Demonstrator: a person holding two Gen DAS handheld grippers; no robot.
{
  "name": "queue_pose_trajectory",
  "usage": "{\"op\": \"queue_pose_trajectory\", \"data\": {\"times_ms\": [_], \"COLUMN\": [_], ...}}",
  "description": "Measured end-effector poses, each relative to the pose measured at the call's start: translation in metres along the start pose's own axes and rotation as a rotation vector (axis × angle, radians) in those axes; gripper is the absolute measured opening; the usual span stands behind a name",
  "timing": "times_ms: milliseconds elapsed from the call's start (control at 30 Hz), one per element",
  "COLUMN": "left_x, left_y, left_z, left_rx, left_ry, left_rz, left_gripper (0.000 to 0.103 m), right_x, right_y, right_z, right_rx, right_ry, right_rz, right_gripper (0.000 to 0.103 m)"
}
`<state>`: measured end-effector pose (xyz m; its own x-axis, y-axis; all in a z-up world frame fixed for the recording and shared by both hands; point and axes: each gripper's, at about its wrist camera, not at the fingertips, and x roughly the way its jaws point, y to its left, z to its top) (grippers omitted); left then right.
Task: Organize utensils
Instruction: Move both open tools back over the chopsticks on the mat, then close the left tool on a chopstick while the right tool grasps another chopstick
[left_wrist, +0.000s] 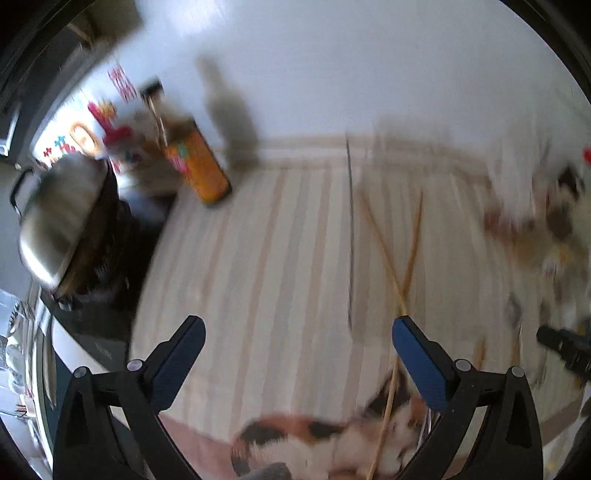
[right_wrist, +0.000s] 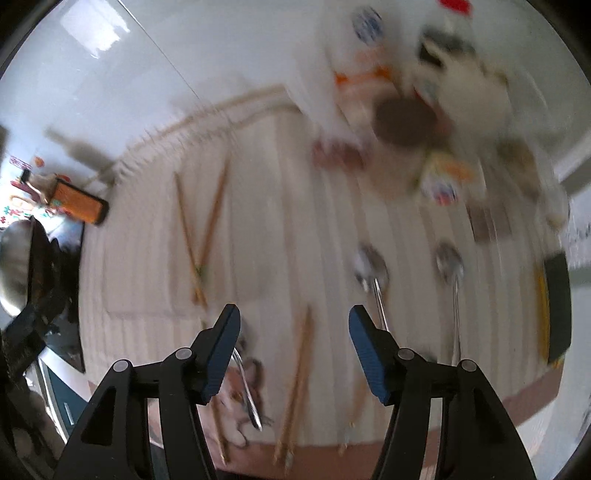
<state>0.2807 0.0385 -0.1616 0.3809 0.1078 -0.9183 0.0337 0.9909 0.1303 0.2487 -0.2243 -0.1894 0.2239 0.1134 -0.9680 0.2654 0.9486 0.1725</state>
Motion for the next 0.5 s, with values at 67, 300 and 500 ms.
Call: {"op": "queue_pose_trajectory", "data": {"times_ms": [67, 300, 500], "left_x": [0.015, 0.061, 0.094], "left_y": [-0.007, -0.049, -0.073], "left_z": [-0.024, -0.084, -0.112], "left_rx": [0.007, 0.093, 0.12], "left_ry": [0.071, 0.225, 0.334], "left_rz": [-0.023, -0.062, -0.124], "left_gripper": [0.103, 0.102, 0.077], "right_x": [0.012, 0.049, 0.072], "right_y": [-0.011, -0.045, -0.071], "right_z": [-0.016, -0.06, -0.085], "right_rx": [0.017, 0.081, 0.153], "right_ry": [0.041, 0.121, 0.155], "right_rz": [-0.004, -0.024, 0.006], "right_gripper": [0.063, 0.026, 0.019]}}
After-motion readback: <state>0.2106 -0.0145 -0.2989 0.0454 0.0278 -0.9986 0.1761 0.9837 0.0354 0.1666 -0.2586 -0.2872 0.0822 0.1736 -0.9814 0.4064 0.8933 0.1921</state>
